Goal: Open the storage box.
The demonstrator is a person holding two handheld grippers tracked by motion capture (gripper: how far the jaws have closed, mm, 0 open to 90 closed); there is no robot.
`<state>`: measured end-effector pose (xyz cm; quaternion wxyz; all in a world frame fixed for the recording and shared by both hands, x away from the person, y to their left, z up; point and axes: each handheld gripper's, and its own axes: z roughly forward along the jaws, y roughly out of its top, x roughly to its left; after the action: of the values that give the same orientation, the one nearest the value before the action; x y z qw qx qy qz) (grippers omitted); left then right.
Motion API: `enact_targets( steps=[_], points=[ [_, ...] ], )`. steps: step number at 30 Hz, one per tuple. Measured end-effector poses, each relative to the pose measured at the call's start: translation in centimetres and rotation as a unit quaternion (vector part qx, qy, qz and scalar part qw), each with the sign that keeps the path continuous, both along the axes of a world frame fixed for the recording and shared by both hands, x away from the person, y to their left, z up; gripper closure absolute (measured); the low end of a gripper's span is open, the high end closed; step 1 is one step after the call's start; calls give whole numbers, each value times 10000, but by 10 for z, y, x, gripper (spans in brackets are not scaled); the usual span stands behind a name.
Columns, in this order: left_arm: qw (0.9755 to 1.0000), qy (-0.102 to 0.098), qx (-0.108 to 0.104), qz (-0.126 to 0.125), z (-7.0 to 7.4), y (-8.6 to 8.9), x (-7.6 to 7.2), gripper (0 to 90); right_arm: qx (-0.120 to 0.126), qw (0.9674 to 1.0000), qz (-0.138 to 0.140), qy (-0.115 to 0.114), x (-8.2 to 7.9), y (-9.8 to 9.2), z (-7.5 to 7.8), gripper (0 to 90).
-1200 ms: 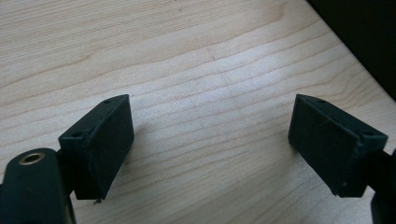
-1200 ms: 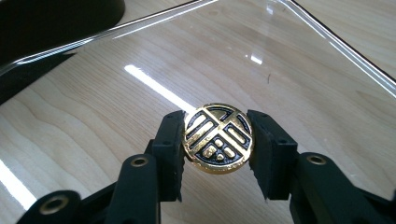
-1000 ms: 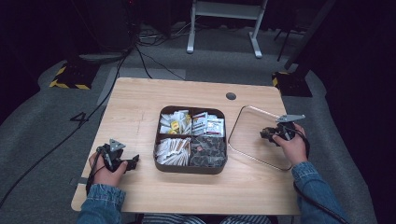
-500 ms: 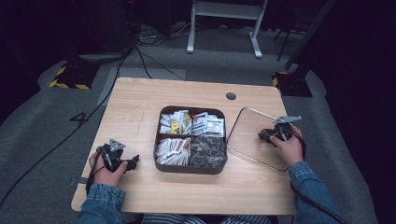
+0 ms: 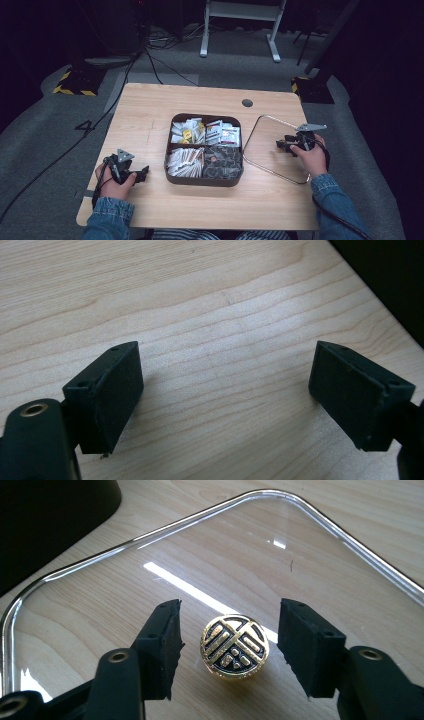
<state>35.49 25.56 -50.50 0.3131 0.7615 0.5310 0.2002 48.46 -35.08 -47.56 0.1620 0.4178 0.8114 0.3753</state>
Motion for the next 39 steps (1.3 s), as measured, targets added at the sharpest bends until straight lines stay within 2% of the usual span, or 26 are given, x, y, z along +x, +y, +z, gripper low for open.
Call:
enact_targets(
  steps=[7, 17, 19, 23, 24, 29, 34, 36, 39],
  points=[
    [10000, 0, 0, -1, 0, 0, 0, 146, 140, 9997, -56, -198, -8, -1, 11, 411],
    [10000, -1, 10, 0, 0, 0, 0, 147, 464, 9980, 163, -388, -41, 4, 23, 393],
    [10000, -9, -1, 3, 0, 0, 0, 147, 555, 9974, 195, -427, -48, 5, 25, 393],
    [10000, 0, -6, -9, 0, -1, 0, 148, 956, 9942, 264, -415, -62, 8, 23, 401],
    [10000, 1, -6, -9, 0, -1, 0, 147, 976, 9938, 303, -448, -65, 8, 21, 405],
    [10000, 1, -7, -10, 0, -1, 0, 147, 879, 9948, 401, -311, -79, 12, 15, 404],
    [10000, -2, -13, -5, 0, -1, 1, 151, 667, 9958, 583, -238, -87, 16, 8, 441],
    [10000, -8, -9, 3, 0, -1, 1, 152, 514, 9957, 760, -108, -92, 21, 0, 517],
    [10000, -22, 13, 9, 0, -2, 1, 158, 447, 9951, 885, -49, -94, 28, -6, 557]
  ],
)
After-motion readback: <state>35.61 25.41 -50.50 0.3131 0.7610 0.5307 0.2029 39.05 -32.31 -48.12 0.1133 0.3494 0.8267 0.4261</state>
